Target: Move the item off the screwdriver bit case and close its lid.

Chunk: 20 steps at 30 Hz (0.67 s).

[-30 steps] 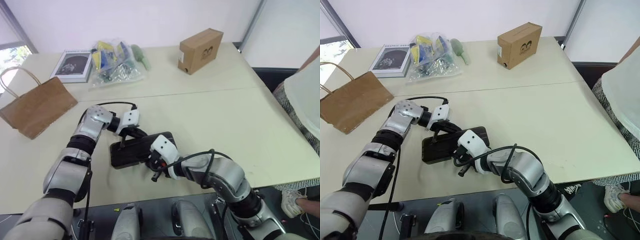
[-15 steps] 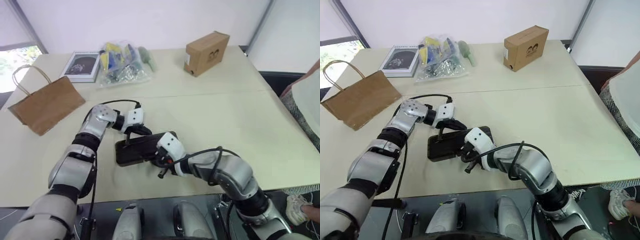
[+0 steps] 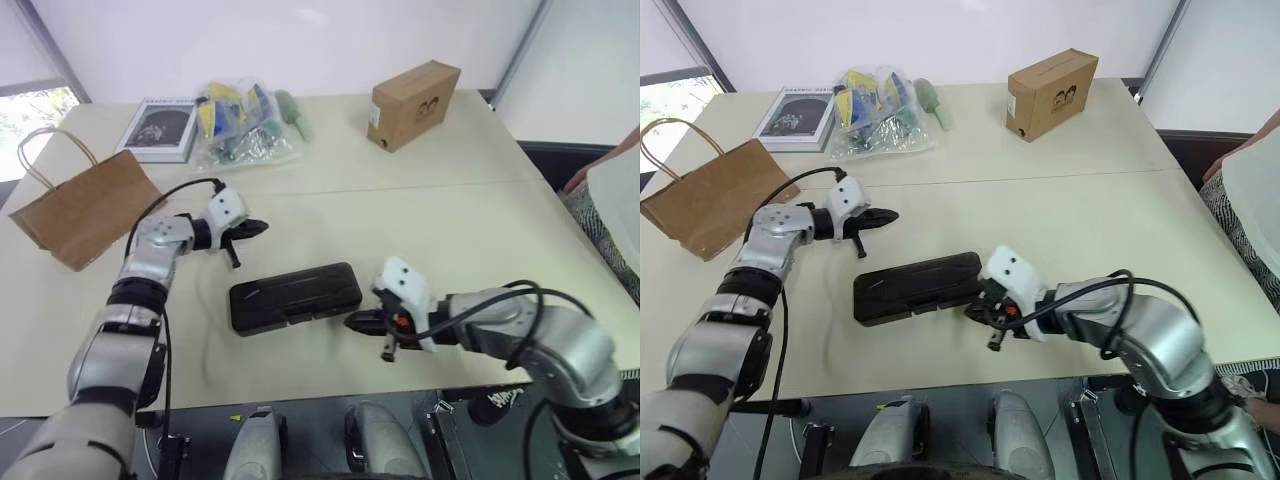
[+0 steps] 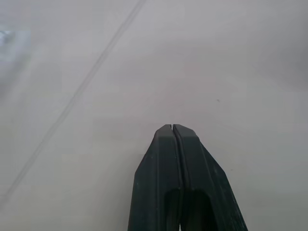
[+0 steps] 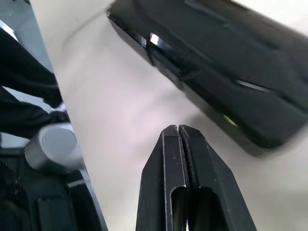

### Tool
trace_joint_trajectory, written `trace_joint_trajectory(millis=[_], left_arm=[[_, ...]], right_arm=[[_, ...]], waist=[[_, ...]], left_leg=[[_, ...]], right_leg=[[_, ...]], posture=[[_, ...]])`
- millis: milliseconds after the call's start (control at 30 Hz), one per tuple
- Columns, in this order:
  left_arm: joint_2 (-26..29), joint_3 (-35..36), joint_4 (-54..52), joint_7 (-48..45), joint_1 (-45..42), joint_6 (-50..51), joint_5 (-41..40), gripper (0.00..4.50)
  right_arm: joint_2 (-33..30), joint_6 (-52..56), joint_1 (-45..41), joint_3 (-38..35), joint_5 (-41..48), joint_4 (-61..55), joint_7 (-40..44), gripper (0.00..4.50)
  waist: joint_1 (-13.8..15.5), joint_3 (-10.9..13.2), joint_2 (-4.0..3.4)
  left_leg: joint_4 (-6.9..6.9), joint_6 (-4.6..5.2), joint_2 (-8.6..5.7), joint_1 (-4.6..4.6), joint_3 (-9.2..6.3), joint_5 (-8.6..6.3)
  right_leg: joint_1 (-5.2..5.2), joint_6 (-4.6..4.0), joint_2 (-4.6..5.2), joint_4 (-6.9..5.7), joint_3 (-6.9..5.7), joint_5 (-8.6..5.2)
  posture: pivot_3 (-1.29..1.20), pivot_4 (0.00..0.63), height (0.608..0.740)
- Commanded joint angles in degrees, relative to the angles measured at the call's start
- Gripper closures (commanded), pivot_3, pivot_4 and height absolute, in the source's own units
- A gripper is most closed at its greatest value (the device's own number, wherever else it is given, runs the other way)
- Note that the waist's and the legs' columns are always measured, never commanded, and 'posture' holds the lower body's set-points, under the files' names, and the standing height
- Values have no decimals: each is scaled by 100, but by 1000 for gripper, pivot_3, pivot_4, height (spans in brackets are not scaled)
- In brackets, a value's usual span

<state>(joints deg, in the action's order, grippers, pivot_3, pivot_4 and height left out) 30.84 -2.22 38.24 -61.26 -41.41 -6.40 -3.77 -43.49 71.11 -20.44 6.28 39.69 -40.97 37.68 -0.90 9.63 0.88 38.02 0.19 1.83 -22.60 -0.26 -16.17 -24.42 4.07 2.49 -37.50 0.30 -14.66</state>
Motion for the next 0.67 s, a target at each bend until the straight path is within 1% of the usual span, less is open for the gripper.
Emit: trace_joint_trajectory(millis=[33,67,133,267,367,433,500,600,667], left_arm=[[223,487,-2168,141,730,1493,-856,4500],[296,667,-2911,285,1044,2059,-1153,4500],[408,919,-4013,544,1544,2867,-1553,4500],[430,1430,-5741,1272,2381,4249,-2337,4500],[443,1818,-6800,1747,3012,5026,-2867,4500],[562,2043,-7297,1890,3435,5364,-3116,4500],[717,2264,-7548,1919,3793,5538,-3295,4500],[943,2512,-7608,1834,4236,5574,-3443,4500],[1059,2546,-7610,1760,4389,5508,-3511,4500]], right_arm=[[-510,-375,91,-625,122,-84,427,4476],[-678,-458,122,-832,138,-22,536,4476],[-922,-631,201,-1104,138,84,713,4476],[-1284,-993,379,-1414,94,296,998,4476],[-1430,-1259,502,-1522,32,448,1144,4476],[-1464,-1392,550,-1523,8,506,1190,4476],[-1464,-1484,561,-1493,-7,538,1202,4476],[-1426,-1613,528,-1417,-97,662,1175,4476],[-1414,-1659,500,-1387,-114,728,1170,4476]], waist=[[5,3,3],[6,7,4],[7,10,7],[18,11,7],[16,12,8],[5,13,10],[10,14,9],[17,14,8],[18,14,8]], left_leg=[[-1,0,1,0,-4,0],[-1,0,1,1,-6,0],[-1,0,4,3,-7,0],[-1,-1,4,13,-6,0],[-2,-1,3,13,-4,0],[-3,-1,3,15,-1,0],[-4,-1,4,18,0,0],[-4,-1,3,19,2,0],[-4,-1,3,19,5,0]], right_leg=[[0,0,2,0,4,0],[1,0,2,0,5,0],[2,0,4,1,7,0],[11,0,4,3,8,-1],[13,0,4,8,11,-1],[12,0,2,9,16,-1],[14,-1,-3,10,17,-2],[13,-20,-6,10,18,-13],[13,-23,-5,15,19,-14]], posture=[[0,150,740],[0,150,740],[0,150,740],[0,150,740],[0,150,740],[0,150,740],[0,150,740],[0,150,740],[0,150,740]])
